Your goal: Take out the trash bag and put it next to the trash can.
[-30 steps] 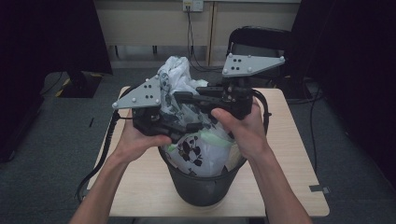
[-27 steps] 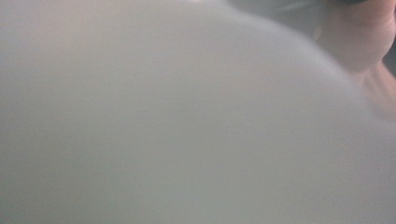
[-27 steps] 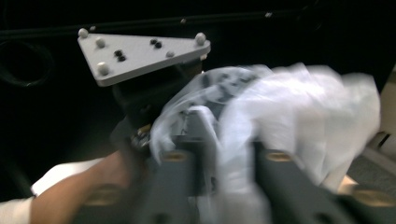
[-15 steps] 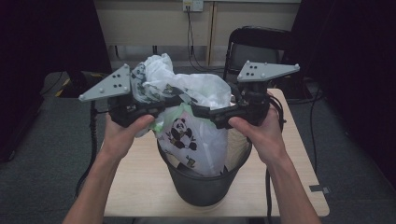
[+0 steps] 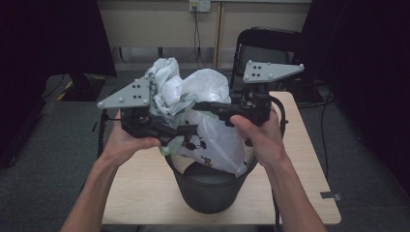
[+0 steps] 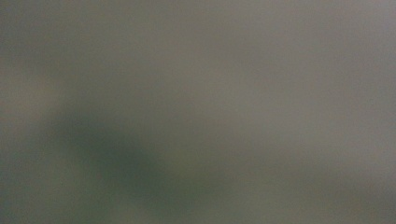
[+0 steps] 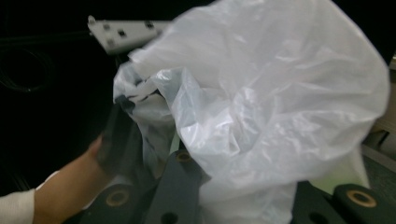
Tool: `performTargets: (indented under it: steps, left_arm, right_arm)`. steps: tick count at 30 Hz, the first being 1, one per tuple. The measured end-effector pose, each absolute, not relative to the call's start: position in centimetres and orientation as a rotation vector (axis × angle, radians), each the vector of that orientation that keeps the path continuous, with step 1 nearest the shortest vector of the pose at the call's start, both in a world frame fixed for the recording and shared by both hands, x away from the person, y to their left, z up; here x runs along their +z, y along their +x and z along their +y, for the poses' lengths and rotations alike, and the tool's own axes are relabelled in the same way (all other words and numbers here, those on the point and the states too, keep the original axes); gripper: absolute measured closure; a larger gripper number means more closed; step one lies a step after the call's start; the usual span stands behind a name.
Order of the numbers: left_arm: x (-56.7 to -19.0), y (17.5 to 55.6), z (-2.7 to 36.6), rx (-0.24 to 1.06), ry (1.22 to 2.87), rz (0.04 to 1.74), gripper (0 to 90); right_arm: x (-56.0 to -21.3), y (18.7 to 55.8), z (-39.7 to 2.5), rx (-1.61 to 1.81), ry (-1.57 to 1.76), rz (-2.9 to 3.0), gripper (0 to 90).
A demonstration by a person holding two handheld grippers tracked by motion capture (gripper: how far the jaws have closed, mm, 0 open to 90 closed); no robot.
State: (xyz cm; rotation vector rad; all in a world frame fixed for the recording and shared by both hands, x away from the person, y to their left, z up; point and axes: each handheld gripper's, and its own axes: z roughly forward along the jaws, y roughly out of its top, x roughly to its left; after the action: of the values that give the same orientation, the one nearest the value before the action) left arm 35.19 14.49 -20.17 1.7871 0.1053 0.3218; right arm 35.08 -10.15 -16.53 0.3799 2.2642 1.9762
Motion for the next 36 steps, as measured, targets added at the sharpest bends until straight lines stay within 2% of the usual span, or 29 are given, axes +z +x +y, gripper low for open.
performTargets:
  steps: [3,4,7,8,9,11,12,13,16,21,24,27,30,32,36]
  left_arm:
    - [-20.4,35.2,13.4,0.319,1.787,0.111,17.4]
    - [-20.5,35.1,13.3,0.328,1.788,0.112,21.4]
    - [-20.6,35.3,13.9,0.298,1.750,0.092,56.0]
    - [-20.8,35.3,14.1,0.295,1.742,0.096,66.0]
    - [-20.9,35.5,14.2,0.295,1.738,0.098,73.0]
    - [-21.0,35.6,14.5,0.300,1.733,0.114,79.4]
    - [-20.9,35.7,14.7,0.292,1.720,0.120,81.1]
    - [-20.8,35.7,14.9,0.293,1.713,0.123,81.4]
    - [-20.3,35.8,15.4,0.309,1.701,0.148,81.4]
    - [-19.5,36.0,15.4,0.305,1.673,0.158,80.8]
    - [-19.4,36.0,14.7,0.310,1.669,0.154,80.6]
    - [-19.6,36.0,14.1,0.303,1.672,0.169,80.5]
    - [-19.7,36.2,14.0,0.283,1.662,0.179,79.6]
    - [-19.7,36.3,14.1,0.246,1.650,0.172,77.0]
    - [-19.7,36.1,14.5,0.227,1.645,0.168,69.4]
  right_arm:
    - [-16.2,35.1,-9.1,2.015,0.358,2.241,85.6]
    - [-16.2,35.0,-8.8,2.025,0.348,2.234,85.8]
    - [-16.4,35.2,-8.3,2.028,0.337,2.251,83.5]
    - [-16.4,35.2,-8.3,2.020,0.337,2.251,77.3]
    - [-16.4,35.1,-8.4,2.004,0.350,2.244,65.2]
    - [-16.4,35.0,-8.6,1.960,0.404,2.221,39.8]
    - [-16.4,34.9,-8.8,1.919,0.437,2.200,30.5]
    - [-16.4,34.8,-9.0,1.890,0.461,2.191,25.3]
    - [-16.6,34.9,-9.7,1.838,0.504,2.181,14.9]
    - [-18.1,35.8,-9.6,1.838,0.487,2.270,12.2]
    - [-19.1,36.4,-8.6,1.893,0.464,2.347,2.1]
    - [-19.8,36.8,-7.6,1.855,0.483,2.372,0.0]
    - [-20.1,37.2,-7.8,1.864,0.482,2.370,13.5]
    - [-20.3,37.2,-7.5,1.823,0.475,2.384,25.8]
    - [-20.6,37.1,-7.4,1.788,0.449,2.379,57.7]
